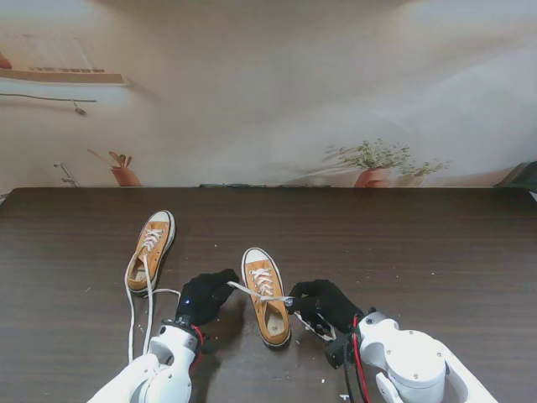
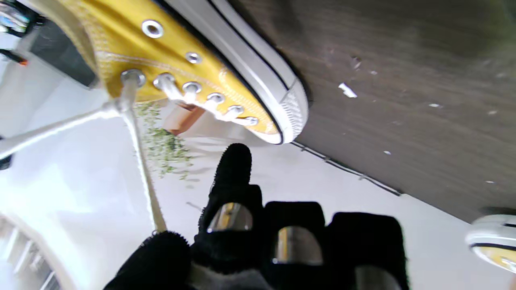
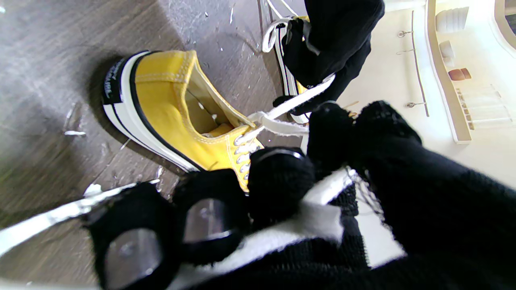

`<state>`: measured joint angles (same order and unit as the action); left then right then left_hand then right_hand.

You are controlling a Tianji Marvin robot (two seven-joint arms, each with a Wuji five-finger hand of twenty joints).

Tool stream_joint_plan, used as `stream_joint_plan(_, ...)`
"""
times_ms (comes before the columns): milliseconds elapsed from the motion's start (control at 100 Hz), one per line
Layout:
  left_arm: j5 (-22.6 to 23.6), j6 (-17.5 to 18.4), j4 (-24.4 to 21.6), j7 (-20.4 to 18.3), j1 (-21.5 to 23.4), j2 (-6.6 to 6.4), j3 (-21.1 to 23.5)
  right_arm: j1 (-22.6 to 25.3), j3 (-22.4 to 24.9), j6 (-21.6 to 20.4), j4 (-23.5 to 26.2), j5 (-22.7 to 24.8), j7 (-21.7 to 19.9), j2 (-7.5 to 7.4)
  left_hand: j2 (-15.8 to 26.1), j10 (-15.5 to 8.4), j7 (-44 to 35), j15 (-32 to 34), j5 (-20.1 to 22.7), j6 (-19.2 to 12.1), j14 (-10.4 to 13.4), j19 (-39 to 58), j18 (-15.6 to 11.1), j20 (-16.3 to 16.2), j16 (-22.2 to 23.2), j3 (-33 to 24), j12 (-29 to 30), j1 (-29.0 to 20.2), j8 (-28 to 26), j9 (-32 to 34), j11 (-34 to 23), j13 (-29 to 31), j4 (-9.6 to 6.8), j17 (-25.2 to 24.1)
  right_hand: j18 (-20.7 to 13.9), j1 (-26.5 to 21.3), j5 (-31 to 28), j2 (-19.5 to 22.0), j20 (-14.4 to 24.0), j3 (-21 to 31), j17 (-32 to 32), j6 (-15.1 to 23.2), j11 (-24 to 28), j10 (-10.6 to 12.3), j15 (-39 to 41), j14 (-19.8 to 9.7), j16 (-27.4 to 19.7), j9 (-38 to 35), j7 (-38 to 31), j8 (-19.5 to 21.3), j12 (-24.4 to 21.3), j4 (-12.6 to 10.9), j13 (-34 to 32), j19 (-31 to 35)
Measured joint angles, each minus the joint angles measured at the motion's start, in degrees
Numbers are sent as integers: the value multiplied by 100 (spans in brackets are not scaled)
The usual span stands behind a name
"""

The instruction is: Tie the shoelaces into a bow on the shoes

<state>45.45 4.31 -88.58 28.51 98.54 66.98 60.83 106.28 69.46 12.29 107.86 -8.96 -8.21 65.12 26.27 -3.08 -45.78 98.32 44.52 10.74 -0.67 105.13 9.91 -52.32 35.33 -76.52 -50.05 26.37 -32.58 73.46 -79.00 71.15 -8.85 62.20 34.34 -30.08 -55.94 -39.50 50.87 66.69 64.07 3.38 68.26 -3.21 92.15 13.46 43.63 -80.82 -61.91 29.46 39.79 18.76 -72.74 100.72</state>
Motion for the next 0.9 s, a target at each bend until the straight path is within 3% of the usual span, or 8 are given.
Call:
stream_joint_plan(60,-77,468,-3,-179,38,-18,167,10,2,-22,4,6,17,1,-8,-27,409,1,-4,0,22,0,0,-2,2,-3,21,50,330,0,-52,0,209,2,0,0,0,0,0,0,0,0,0,0,0,0,0,0,0,0,0,0,0,0)
stream_joint_plan(110,-222,743,-13,-323,64,-38,276,21,3,-59,9,38,40,1,-9,-37,686,1,-4,0,22,0,-1,-2,2,-7,67,54,465,0,-60,0,261,3,0,0,0,0,0,0,0,-3,0,0,0,0,0,0,0,0,0,0,0,0)
stream_joint_plan(250,-241,911,-86,-476,154,-84,537,63,-18,-225,42,338,152,1,-15,-42,1037,2,-4,0,24,2,-2,-3,3,-15,84,100,652,0,-107,0,261,4,0,0,0,0,30,0,0,-7,3,0,58,0,0,0,0,0,0,0,0,8)
stream_joint_plan(430,-586,1189,-303,-1107,328,-137,955,103,-124,-394,106,699,463,1,-17,-14,1373,3,-45,6,-38,3,-2,-1,4,-16,204,102,1028,3,-113,0,264,4,-217,-2,0,4,176,0,21,-43,312,3,344,-135,154,0,0,-71,202,0,0,204)
stream_joint_plan(540,-784,1272,-354,-1327,362,-177,1094,123,-179,-471,152,909,573,7,-18,44,1459,3,-120,14,-107,4,-2,48,4,-16,273,102,1154,3,-113,0,-65,4,-359,-2,1,5,232,0,68,-49,507,82,436,-229,267,0,0,-139,283,0,0,254)
stream_joint_plan(640,-779,1293,-325,-1312,339,-200,1131,120,-269,-587,154,1696,760,7,-18,46,1513,3,-120,14,-119,5,-2,72,4,-16,320,103,1228,4,-113,0,-250,4,-441,-5,1,-43,236,0,71,-50,585,139,488,-291,278,0,0,-221,350,0,0,265)
stream_joint_plan(800,-835,1426,-73,-1106,210,-191,1104,46,-374,-952,-86,2281,1178,24,-18,51,1594,3,-114,16,-127,8,-2,75,4,-16,331,103,1245,5,-113,0,-250,4,-567,49,-1,-53,239,3,76,-50,773,221,558,-409,355,0,-27,-357,489,0,0,268)
stream_joint_plan(900,-663,1445,134,-692,121,-180,1010,13,-374,-1079,-235,2458,1270,43,-18,52,1608,3,-96,18,-128,10,-2,37,4,-16,377,103,1308,5,-113,0,231,4,-573,55,-3,-53,246,3,78,-50,885,223,570,-413,430,0,-54,-374,610,0,0,269)
